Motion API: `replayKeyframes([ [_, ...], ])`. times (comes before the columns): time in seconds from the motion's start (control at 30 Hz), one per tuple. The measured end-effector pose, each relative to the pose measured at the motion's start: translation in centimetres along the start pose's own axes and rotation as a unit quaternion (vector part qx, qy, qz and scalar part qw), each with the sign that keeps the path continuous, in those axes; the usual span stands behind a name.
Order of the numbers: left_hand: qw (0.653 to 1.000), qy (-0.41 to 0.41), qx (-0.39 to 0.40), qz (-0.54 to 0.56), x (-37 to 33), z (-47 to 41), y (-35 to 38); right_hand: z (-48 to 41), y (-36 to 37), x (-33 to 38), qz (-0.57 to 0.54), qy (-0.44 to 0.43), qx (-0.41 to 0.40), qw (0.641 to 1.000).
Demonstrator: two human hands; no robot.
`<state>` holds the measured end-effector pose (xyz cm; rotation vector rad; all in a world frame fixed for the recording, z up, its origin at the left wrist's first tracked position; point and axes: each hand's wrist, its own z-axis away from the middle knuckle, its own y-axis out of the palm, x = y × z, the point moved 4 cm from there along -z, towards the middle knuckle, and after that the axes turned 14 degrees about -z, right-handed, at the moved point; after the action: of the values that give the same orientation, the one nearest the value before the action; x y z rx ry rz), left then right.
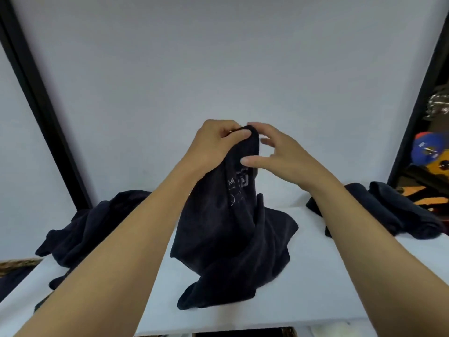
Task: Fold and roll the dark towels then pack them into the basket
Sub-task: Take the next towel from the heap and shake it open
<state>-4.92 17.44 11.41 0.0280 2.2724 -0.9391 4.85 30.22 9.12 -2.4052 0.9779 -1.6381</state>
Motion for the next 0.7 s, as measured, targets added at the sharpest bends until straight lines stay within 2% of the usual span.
replayKeyframes([
  [0.07,0.999,0.016,0.026,-0.009,-0.7,0.0,0.7,-0.8,0.3,1.4,0.017,-0.038,0.000,0.999],
  [0.13,0.998,0.010,0.038,-0.058,-0.5,-0.1,0.5,-1.5,-0.1,1.5,0.098,-0.027,0.005,0.995],
  [0.23,0.961,-0.016,0.083,-0.265,2.0,-0.2,-0.4,-2.0,-1.9,0.7,0.162,-0.020,-0.019,0.986],
  [0.3,0.931,-0.055,0.088,-0.350,4.7,0.0,-1.2,-1.9,-3.4,0.9,0.184,-0.027,-0.043,0.982],
  [0.37,0.923,-0.094,0.066,-0.368,6.8,0.3,-2.2,-1.8,-4.6,1.0,0.208,-0.001,-0.021,0.978],
  [0.4,0.920,-0.102,0.051,-0.374,7.5,0.5,-2.8,-1.6,-5.0,0.8,0.230,0.026,0.014,0.973],
  [0.47,0.906,-0.096,0.016,-0.411,8.0,0.5,-3.6,-1.5,-5.4,-0.3,0.283,0.086,0.096,0.950],
  [0.53,0.893,-0.081,-0.027,-0.441,8.0,0.4,-4.1,-1.5,-6.0,-1.7,0.329,0.123,0.128,0.928],
  [0.6,0.891,-0.085,-0.070,-0.440,8.3,0.2,-4.2,-2.2,-7.1,-3.1,0.356,0.141,0.099,0.918],
  [0.7,0.884,-0.100,-0.114,-0.442,8.8,-0.6,-3.8,-3.3,-8.8,-4.7,0.377,0.156,-0.001,0.913],
])
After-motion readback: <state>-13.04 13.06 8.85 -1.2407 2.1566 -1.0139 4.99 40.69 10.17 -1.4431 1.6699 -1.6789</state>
